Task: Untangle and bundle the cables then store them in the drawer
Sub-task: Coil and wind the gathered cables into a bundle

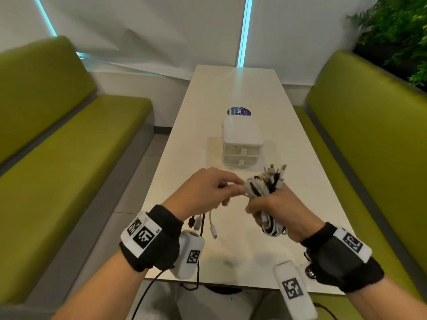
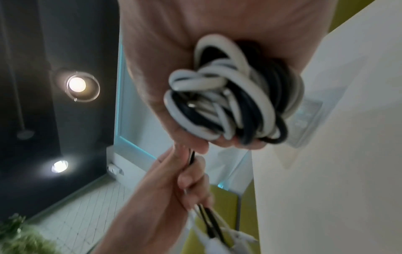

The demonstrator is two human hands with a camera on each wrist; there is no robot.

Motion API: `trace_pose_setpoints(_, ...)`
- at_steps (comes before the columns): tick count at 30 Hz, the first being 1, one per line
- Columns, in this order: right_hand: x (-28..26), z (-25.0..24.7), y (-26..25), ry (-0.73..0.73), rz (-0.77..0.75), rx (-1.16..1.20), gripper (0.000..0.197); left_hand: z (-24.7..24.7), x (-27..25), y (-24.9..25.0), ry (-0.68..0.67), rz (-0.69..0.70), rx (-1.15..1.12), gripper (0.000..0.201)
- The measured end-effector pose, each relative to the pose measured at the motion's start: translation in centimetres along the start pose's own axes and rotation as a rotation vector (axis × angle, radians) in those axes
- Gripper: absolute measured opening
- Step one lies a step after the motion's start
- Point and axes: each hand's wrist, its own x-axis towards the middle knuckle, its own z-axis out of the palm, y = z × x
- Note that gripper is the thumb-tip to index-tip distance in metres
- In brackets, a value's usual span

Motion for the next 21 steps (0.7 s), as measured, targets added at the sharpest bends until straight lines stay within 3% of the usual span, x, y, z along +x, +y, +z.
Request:
trace_pose_setpoints(4,0.9,-0.7,-0.6,0.126,-0.08,0.191,0.012,0.6,-0.4,-0.5,-0.03,-0.178,-0.39,0.044)
trace_pose_setpoints(7,1.1,-0.3,-0.3,0.193,-0.103,0.301,0.009,2.1,-1.0,-0.5,-0.003,-0.205,-0.598,0.048)
trace_pose_setpoints(11,0.9,0.7,0.7,0.28,-0.143,0.408,0.028,4.2,-1.5,-0.5,0.284,-0.134,-0.543,0.04)
trace_pose_setpoints(13,0.9,1.2,1.0,0.349,-0.14,0.464,0.023,4.8,-1.8,0.0,0.415,-0.075,-0.547,0.033)
trace_pose_setpoints(17,0.7,1.6,1.3,0.471,-0.121,0.519,0.013,6.0,-2.0,0.3,0.515,-0.074,-0.639,0.032)
trace_pose_setpoints(21,0.3,1.9,1.3,0.486,-0.109,0.423,0.017,7.2,-1.4,0.5,0.544,-0.015,-0.247,0.036)
